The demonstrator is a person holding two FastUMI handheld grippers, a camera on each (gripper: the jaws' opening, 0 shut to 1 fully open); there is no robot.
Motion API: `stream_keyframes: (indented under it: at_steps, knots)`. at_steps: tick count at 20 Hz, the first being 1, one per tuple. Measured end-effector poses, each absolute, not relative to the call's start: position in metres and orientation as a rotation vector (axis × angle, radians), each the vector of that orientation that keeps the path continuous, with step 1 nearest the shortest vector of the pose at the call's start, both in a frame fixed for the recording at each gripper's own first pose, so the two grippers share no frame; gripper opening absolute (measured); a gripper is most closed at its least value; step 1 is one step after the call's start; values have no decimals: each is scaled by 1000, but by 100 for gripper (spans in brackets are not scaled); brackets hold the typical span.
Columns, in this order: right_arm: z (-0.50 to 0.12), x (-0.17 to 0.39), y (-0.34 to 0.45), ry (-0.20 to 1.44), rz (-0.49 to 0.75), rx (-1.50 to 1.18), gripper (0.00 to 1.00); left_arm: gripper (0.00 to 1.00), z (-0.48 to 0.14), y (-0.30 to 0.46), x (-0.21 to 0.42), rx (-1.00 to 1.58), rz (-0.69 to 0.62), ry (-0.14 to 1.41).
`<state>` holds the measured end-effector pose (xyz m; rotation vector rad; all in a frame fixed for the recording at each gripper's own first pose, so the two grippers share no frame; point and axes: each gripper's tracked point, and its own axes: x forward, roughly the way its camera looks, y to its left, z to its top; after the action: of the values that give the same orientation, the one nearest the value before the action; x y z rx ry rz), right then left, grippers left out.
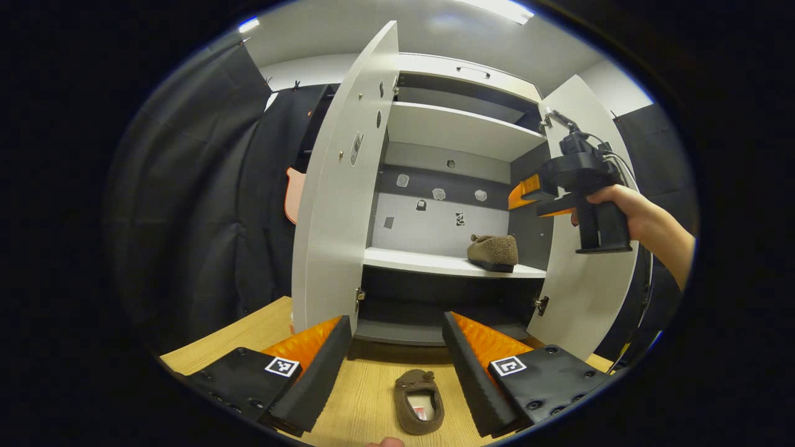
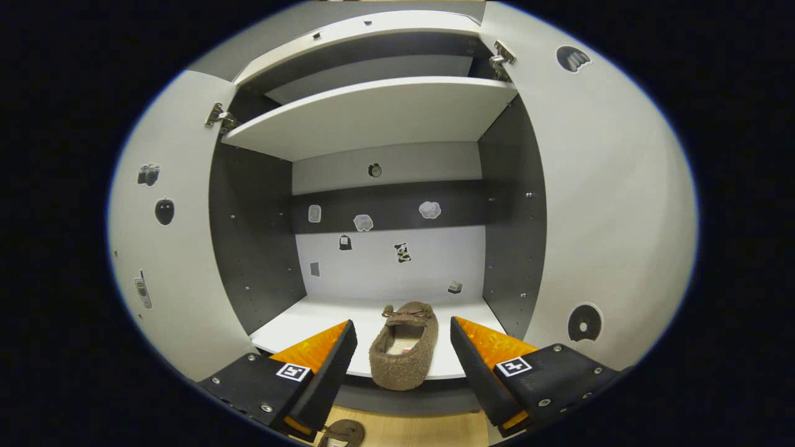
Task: Grab one shoe with the right hand and put it into the shoe cabinet, grab the other shoe with the left hand and put it into the shoe cabinet; then close the right door with the right hand and the left door with the left hand.
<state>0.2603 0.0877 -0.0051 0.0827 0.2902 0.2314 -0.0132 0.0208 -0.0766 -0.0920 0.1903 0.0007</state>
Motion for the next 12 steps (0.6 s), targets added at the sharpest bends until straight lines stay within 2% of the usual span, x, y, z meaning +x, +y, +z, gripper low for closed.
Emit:
stream_keyframes:
  at_steps: [6,9,10,12]
  knots:
    - [-31,177,55,186,212,60,93,96,-118,9,-8,-111,-34,285]
    - [-64,136,34,159,177,33,93,99,-181,-8,-11,-121,-105,466]
    - [-75,122,27,160,165,25,93,96,-207,-10,-12,-121,-126,533]
    - [-93,101,17,183,145,40,93,97,-255,-16,-14,-112,-148,664]
